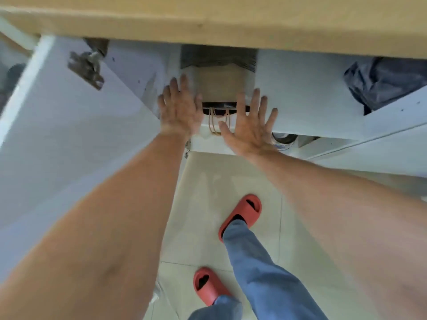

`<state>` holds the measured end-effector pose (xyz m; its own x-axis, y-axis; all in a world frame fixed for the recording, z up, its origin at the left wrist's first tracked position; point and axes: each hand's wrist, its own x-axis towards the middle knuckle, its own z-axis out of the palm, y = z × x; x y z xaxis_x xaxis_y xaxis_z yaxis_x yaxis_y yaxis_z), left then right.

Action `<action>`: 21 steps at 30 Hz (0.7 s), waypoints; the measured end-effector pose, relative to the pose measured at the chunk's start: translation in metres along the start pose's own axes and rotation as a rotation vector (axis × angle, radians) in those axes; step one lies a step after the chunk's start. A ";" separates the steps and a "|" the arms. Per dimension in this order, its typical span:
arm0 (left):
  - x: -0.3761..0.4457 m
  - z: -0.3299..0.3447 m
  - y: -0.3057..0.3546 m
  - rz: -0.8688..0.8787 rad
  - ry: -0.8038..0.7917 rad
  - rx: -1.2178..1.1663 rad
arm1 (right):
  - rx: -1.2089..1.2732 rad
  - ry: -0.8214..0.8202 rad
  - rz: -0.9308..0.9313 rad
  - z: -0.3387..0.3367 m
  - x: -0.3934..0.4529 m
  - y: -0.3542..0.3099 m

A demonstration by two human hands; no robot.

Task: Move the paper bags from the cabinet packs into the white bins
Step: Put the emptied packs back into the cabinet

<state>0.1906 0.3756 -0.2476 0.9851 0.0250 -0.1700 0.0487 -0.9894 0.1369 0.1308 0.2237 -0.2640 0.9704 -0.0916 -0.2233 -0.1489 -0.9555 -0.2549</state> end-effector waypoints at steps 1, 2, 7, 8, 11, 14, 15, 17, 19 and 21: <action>-0.019 -0.010 0.001 0.040 0.006 0.005 | -0.014 -0.004 -0.009 -0.010 -0.018 0.000; -0.039 -0.021 0.003 0.080 0.017 0.008 | -0.028 0.001 -0.020 -0.021 -0.037 -0.001; -0.130 -0.071 0.021 0.209 0.093 -0.018 | -0.041 0.093 -0.039 -0.091 -0.117 -0.012; -0.144 -0.083 0.027 0.216 0.099 -0.051 | -0.024 0.111 -0.032 -0.105 -0.130 -0.014; -0.172 -0.121 0.045 0.279 0.155 -0.103 | -0.013 0.159 -0.037 -0.148 -0.156 -0.012; -0.175 -0.162 0.069 0.359 0.269 -0.107 | -0.039 0.262 -0.027 -0.193 -0.164 -0.004; -0.170 -0.177 0.079 0.378 0.301 -0.108 | -0.034 0.309 -0.024 -0.209 -0.162 -0.001; -0.158 -0.203 0.101 0.403 0.342 -0.116 | -0.025 0.401 -0.028 -0.239 -0.155 0.007; -0.144 -0.223 0.125 0.411 0.345 -0.158 | -0.029 0.473 -0.017 -0.267 -0.146 0.020; -0.130 -0.236 0.150 0.397 0.325 -0.200 | -0.046 0.537 0.007 -0.289 -0.134 0.040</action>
<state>0.1083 0.2576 0.0251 0.9330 -0.2701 0.2379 -0.3374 -0.8862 0.3174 0.0499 0.1167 0.0278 0.9317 -0.2174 0.2909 -0.1590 -0.9644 -0.2114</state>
